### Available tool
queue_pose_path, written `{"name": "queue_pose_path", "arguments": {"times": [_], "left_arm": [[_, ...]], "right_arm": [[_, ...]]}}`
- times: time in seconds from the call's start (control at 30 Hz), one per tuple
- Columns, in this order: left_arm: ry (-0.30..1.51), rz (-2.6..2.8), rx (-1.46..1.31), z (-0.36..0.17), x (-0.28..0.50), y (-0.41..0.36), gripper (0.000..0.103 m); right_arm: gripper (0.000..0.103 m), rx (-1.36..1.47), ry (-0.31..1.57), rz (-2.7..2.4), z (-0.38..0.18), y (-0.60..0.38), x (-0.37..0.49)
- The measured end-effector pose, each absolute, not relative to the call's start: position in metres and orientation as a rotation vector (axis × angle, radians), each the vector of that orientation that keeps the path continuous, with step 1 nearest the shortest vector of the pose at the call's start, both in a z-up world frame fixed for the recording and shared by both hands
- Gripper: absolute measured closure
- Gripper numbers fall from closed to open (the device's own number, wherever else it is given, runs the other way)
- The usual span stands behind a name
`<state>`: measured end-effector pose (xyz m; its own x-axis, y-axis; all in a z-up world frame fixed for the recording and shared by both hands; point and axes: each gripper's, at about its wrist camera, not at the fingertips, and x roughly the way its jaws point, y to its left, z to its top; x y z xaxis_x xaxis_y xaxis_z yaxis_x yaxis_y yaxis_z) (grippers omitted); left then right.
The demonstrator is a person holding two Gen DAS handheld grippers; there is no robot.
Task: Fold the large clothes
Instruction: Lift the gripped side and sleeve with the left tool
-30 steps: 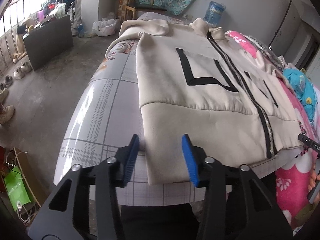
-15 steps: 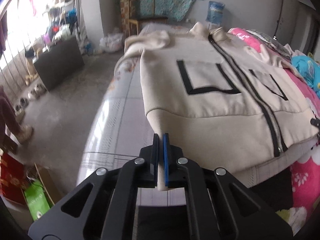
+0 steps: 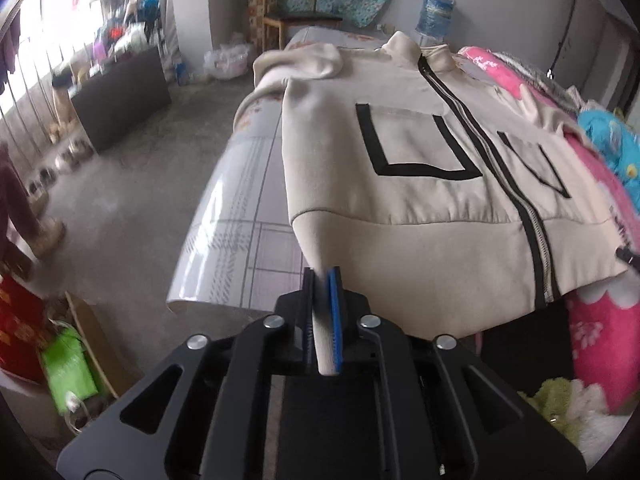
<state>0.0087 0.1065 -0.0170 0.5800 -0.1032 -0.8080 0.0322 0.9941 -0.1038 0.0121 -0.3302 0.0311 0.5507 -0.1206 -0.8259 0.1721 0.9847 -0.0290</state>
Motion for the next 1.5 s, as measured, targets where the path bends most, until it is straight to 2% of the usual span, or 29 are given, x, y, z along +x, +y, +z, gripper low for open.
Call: {"name": "queue_pose_path", "arguments": {"times": [0.03, 0.07, 0.1, 0.13, 0.2, 0.3, 0.33, 0.47, 0.57, 0.7, 0.8, 0.97, 1.17, 1.5], "left_arm": [[0.942, -0.082, -0.100, -0.015, 0.011, 0.111, 0.088], [0.925, -0.080, -0.108, -0.009, 0.013, 0.116, 0.077], [0.910, -0.079, -0.112, -0.006, 0.014, 0.118, 0.065], [0.878, -0.075, -0.119, 0.000, 0.016, 0.124, 0.060], [0.832, -0.065, -0.138, 0.011, 0.020, 0.136, 0.049], [0.783, -0.038, -0.204, 0.022, 0.037, 0.167, 0.039], [0.771, -0.022, -0.242, 0.025, 0.046, 0.181, 0.038], [0.756, -0.027, -0.440, 0.022, 0.086, 0.241, 0.033], [0.798, -0.073, -0.650, -0.009, 0.125, 0.293, 0.031], [0.869, -0.184, -1.031, -0.086, 0.170, 0.345, 0.031], [0.908, -0.257, -1.460, -0.177, 0.199, 0.369, 0.031], [0.879, -0.447, -1.910, -0.283, 0.227, 0.342, 0.029], [0.847, -0.501, -2.152, -0.366, 0.238, 0.297, 0.026], [0.836, -0.459, -2.340, -0.442, 0.298, 0.263, 0.026]], "right_arm": [[0.083, 0.049, 0.973, -0.173, 0.036, -0.330, 0.012], [0.078, 0.037, 0.957, -0.169, 0.045, -0.328, 0.012], [0.065, 0.034, 0.939, -0.161, 0.052, -0.328, 0.014], [0.055, 0.031, 0.921, -0.149, 0.060, -0.325, 0.016], [0.047, 0.015, 0.891, -0.097, 0.078, -0.313, 0.029], [0.026, -0.013, 0.859, -0.012, 0.095, -0.286, 0.058], [0.024, -0.030, 0.855, 0.032, 0.099, -0.272, 0.073], [0.020, -0.103, 0.882, 0.166, 0.097, -0.217, 0.130], [0.020, -0.167, 0.912, 0.233, 0.086, -0.177, 0.163], [0.020, -0.229, 0.995, 0.292, 0.057, -0.124, 0.205], [0.020, -0.253, 1.041, 0.290, 0.041, -0.102, 0.224], [0.020, -0.258, 1.114, 0.254, 0.021, -0.086, 0.246], [0.020, -0.245, 1.157, 0.216, 0.011, -0.076, 0.265], [0.020, -0.257, 1.141, 0.190, 0.013, -0.066, 0.272]]}}
